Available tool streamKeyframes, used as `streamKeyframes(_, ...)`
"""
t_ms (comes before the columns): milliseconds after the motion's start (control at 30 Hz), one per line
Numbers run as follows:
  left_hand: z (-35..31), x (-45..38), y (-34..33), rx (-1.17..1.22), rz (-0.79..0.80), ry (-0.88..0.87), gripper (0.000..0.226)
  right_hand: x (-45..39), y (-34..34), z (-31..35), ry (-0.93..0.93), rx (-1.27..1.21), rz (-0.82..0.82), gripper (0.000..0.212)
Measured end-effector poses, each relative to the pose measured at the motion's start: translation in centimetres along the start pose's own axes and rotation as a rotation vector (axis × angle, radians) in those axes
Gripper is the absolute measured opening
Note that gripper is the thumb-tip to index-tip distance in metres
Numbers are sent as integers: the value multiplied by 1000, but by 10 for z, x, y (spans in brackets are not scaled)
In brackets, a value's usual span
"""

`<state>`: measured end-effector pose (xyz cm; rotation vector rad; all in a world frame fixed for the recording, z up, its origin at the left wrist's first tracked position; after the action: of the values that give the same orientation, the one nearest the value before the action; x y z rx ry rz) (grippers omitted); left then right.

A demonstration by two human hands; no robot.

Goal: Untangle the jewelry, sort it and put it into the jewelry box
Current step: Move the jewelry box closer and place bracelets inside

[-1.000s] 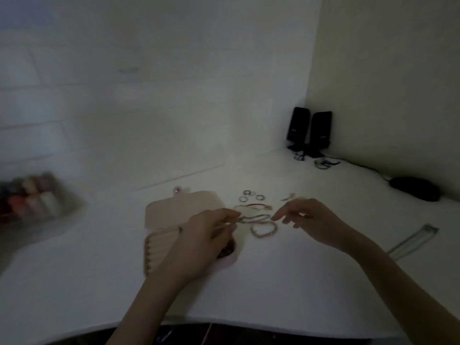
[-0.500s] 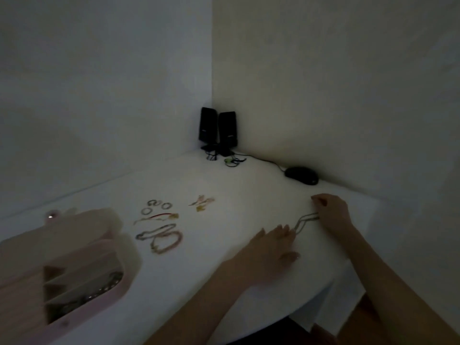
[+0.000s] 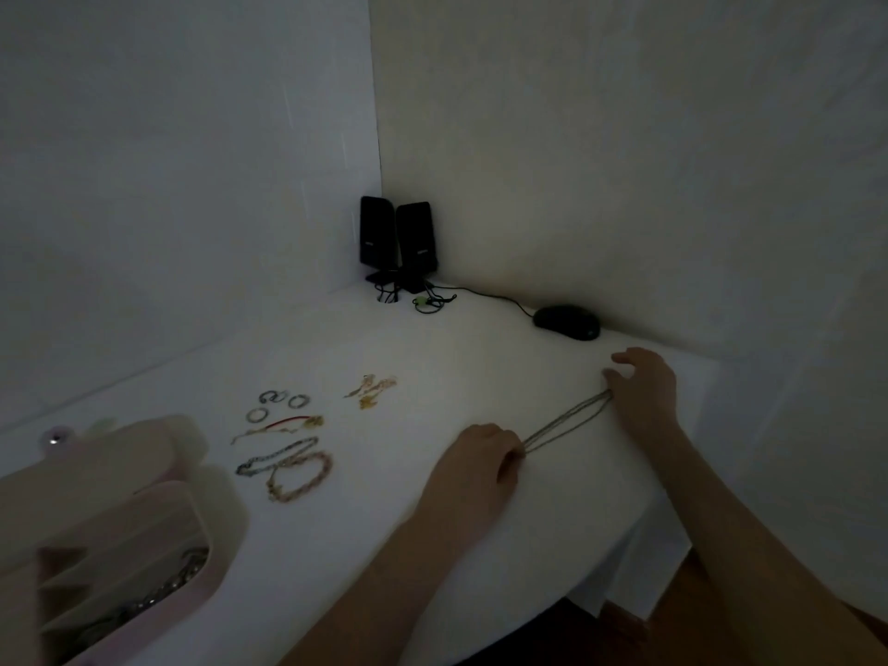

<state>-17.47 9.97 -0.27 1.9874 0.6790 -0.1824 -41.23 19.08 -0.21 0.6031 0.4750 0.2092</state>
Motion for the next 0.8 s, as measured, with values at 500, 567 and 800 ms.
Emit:
streamKeyframes(500, 10, 0, 7, 35, -55, 181, 20, 21, 10, 4, 80, 51, 109, 26)
streamKeyframes(567, 10, 1, 6, 31, -36, 178, 19, 20, 9, 7, 84, 59, 121, 19)
streamKeyframes(800, 9, 10, 10, -32, 32, 143, 30, 17, -4, 18, 42, 146, 242, 27)
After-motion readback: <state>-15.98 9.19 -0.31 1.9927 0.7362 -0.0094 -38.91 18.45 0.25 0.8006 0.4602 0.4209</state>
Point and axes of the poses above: each hand's wrist, its own x-axis away from the middle knuckle, its own y-axis out of the back of the hand, z = x × y, the point moved 4 cm from there along -x, towards the middle knuckle, and after that the axes turned 3 degrees about y, right-handed, at the moved point
